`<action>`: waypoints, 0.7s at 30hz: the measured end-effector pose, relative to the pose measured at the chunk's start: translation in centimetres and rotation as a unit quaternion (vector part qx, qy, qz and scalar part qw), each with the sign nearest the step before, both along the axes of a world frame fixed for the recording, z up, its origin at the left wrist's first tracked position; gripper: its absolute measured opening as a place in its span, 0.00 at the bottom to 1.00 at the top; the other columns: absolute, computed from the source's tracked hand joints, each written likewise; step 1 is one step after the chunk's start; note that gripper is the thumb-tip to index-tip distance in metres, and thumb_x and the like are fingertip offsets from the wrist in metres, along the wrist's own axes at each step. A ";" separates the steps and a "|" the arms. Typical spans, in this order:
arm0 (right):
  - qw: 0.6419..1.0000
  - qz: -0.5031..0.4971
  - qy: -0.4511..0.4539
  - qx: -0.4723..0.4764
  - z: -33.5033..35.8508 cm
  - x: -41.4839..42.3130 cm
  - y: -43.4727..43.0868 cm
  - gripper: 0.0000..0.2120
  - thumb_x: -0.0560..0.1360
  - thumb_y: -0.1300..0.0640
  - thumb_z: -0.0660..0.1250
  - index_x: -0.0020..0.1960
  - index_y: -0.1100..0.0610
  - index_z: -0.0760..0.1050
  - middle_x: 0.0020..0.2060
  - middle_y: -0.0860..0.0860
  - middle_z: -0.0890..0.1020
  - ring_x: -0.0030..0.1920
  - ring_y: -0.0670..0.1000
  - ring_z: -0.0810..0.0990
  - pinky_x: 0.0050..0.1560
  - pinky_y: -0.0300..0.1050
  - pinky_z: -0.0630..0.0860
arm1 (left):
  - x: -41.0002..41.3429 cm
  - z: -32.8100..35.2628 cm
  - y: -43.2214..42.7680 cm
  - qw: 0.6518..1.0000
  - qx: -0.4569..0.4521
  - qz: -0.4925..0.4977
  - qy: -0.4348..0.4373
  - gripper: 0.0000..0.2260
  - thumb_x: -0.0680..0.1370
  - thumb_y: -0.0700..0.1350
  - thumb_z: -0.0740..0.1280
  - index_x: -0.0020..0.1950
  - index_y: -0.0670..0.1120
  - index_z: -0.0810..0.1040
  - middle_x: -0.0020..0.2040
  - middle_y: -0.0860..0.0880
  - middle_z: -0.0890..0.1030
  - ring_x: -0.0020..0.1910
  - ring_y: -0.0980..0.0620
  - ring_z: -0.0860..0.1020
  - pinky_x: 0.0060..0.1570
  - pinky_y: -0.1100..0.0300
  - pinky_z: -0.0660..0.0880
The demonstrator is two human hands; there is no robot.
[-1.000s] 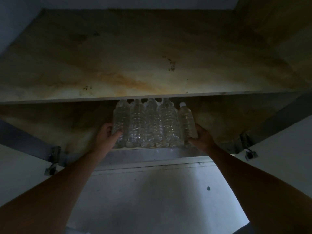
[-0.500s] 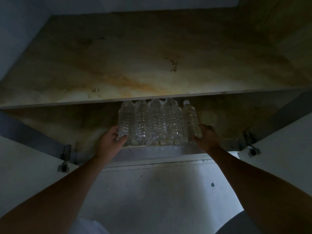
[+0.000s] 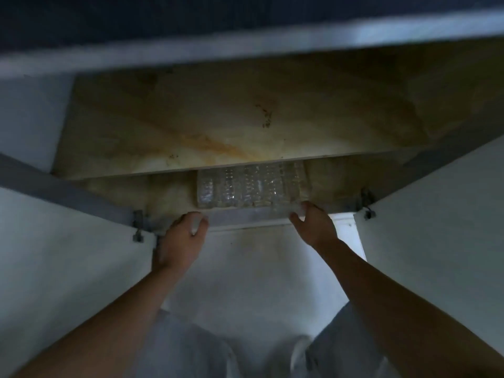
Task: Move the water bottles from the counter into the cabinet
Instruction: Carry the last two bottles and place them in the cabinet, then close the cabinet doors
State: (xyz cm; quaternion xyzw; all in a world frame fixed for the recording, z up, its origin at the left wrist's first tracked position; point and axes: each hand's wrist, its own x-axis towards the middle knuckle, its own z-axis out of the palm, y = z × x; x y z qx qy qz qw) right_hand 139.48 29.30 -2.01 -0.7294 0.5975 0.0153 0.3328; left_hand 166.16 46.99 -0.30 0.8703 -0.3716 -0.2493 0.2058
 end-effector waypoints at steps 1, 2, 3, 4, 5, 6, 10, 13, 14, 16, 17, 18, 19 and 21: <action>1.000 0.014 -0.002 -0.002 2.7 -0.6 1.5 0.26 0.79 0.43 0.64 0.72 0.56 0.72 0.65 0.56 0.80 0.66 0.58 0.76 0.64 0.51 0.74 | -1.1 3.4 1.2 1.000 0.002 -0.008 -0.010 0.24 0.77 0.66 0.56 0.62 0.53 0.79 0.58 0.48 0.84 0.54 0.43 0.82 0.56 0.51 0.78; 1.000 0.027 -0.002 -0.001 5.9 -1.2 3.0 0.26 0.80 0.43 0.64 0.73 0.55 0.71 0.66 0.55 0.79 0.67 0.57 0.76 0.65 0.50 0.73 | -1.9 6.8 2.1 1.000 0.007 -0.019 -0.017 0.24 0.77 0.64 0.55 0.62 0.52 0.80 0.58 0.47 0.84 0.55 0.42 0.82 0.56 0.50 0.78; 0.999 0.042 0.000 -0.001 8.9 -2.0 4.3 0.26 0.80 0.44 0.63 0.74 0.55 0.70 0.67 0.54 0.78 0.67 0.56 0.75 0.65 0.50 0.72 | -2.6 10.2 3.0 0.999 0.017 -0.034 -0.023 0.25 0.77 0.64 0.55 0.62 0.50 0.80 0.58 0.46 0.84 0.56 0.41 0.81 0.56 0.49 0.78; 0.998 0.060 0.012 0.001 12.2 -2.7 5.5 0.25 0.81 0.44 0.63 0.74 0.54 0.69 0.68 0.54 0.78 0.68 0.56 0.74 0.66 0.49 0.72 | -3.1 13.5 3.8 0.997 0.032 -0.055 -0.037 0.26 0.77 0.63 0.55 0.63 0.49 0.80 0.58 0.44 0.84 0.57 0.40 0.81 0.56 0.48 0.78; 0.997 0.075 0.024 0.005 15.4 -3.3 6.5 0.25 0.81 0.44 0.62 0.75 0.54 0.69 0.68 0.53 0.77 0.68 0.56 0.74 0.66 0.49 0.71 | -3.6 16.8 4.5 0.994 0.050 -0.082 -0.059 0.25 0.77 0.62 0.55 0.62 0.47 0.80 0.57 0.43 0.84 0.55 0.39 0.82 0.53 0.47 0.79; 0.996 0.087 0.034 0.007 18.8 -3.9 7.5 0.25 0.81 0.44 0.62 0.75 0.54 0.69 0.68 0.53 0.77 0.68 0.55 0.74 0.65 0.49 0.72 | -4.0 19.9 5.3 0.987 0.068 -0.115 -0.089 0.25 0.77 0.61 0.56 0.62 0.46 0.79 0.55 0.42 0.85 0.52 0.38 0.83 0.49 0.47 0.80; 0.992 0.115 0.051 -0.001 32.7 -5.9 10.9 0.25 0.81 0.44 0.61 0.75 0.53 0.69 0.69 0.51 0.77 0.70 0.54 0.72 0.65 0.48 0.71 | -6.3 33.6 7.3 0.949 0.117 -0.235 -0.175 0.25 0.79 0.60 0.54 0.61 0.44 0.79 0.55 0.44 0.84 0.52 0.41 0.83 0.49 0.49 0.79; 0.992 0.114 0.044 -0.018 41.8 -7.3 13.1 0.25 0.81 0.44 0.61 0.74 0.54 0.69 0.69 0.51 0.76 0.71 0.54 0.71 0.64 0.50 0.73 | -8.8 42.8 8.4 0.936 0.094 -0.266 -0.210 0.25 0.81 0.59 0.54 0.62 0.44 0.80 0.56 0.45 0.84 0.53 0.43 0.82 0.51 0.49 0.78; 0.992 0.117 0.042 -0.027 44.4 -7.6 13.8 0.25 0.81 0.44 0.61 0.74 0.54 0.69 0.69 0.51 0.76 0.71 0.54 0.71 0.65 0.50 0.73 | -9.7 45.2 8.8 0.932 0.079 -0.277 -0.221 0.24 0.81 0.59 0.54 0.62 0.44 0.80 0.57 0.45 0.84 0.54 0.43 0.81 0.52 0.50 0.78; 0.990 0.131 0.035 -0.044 48.7 -8.2 15.5 0.26 0.81 0.44 0.61 0.75 0.55 0.68 0.70 0.51 0.75 0.72 0.53 0.70 0.66 0.50 0.72 | -11.5 49.0 9.7 0.925 0.049 -0.297 -0.233 0.24 0.81 0.59 0.54 0.62 0.44 0.80 0.57 0.46 0.83 0.54 0.43 0.80 0.53 0.50 0.76; 0.988 0.142 0.030 -0.051 50.5 -8.4 16.5 0.26 0.81 0.44 0.61 0.75 0.55 0.68 0.71 0.51 0.75 0.72 0.53 0.69 0.67 0.50 0.72 | -12.1 50.2 10.2 0.923 0.042 -0.300 -0.238 0.24 0.81 0.59 0.54 0.63 0.44 0.79 0.57 0.46 0.83 0.55 0.43 0.80 0.54 0.50 0.76; 0.986 0.156 0.024 -0.060 51.8 -8.5 17.3 0.26 0.81 0.44 0.61 0.75 0.55 0.67 0.71 0.51 0.74 0.73 0.53 0.68 0.68 0.50 0.70 | -12.7 51.1 10.7 0.924 0.043 -0.296 -0.240 0.24 0.81 0.59 0.54 0.63 0.44 0.79 0.58 0.46 0.82 0.56 0.43 0.79 0.55 0.49 0.76; 0.983 0.170 0.018 -0.068 52.9 -8.7 18.1 0.27 0.81 0.44 0.60 0.76 0.55 0.66 0.72 0.50 0.73 0.73 0.53 0.67 0.69 0.50 0.69 | -13.2 51.7 11.2 0.927 0.046 -0.286 -0.238 0.25 0.81 0.59 0.54 0.63 0.44 0.79 0.59 0.46 0.82 0.56 0.43 0.79 0.55 0.49 0.75; 0.979 0.189 0.012 -0.078 54.0 -9.0 19.2 0.27 0.81 0.43 0.59 0.77 0.54 0.65 0.73 0.49 0.72 0.74 0.52 0.66 0.70 0.49 0.67 | -14.0 52.3 12.4 0.937 0.043 -0.255 -0.236 0.25 0.80 0.60 0.54 0.62 0.44 0.79 0.59 0.46 0.82 0.56 0.41 0.79 0.54 0.48 0.75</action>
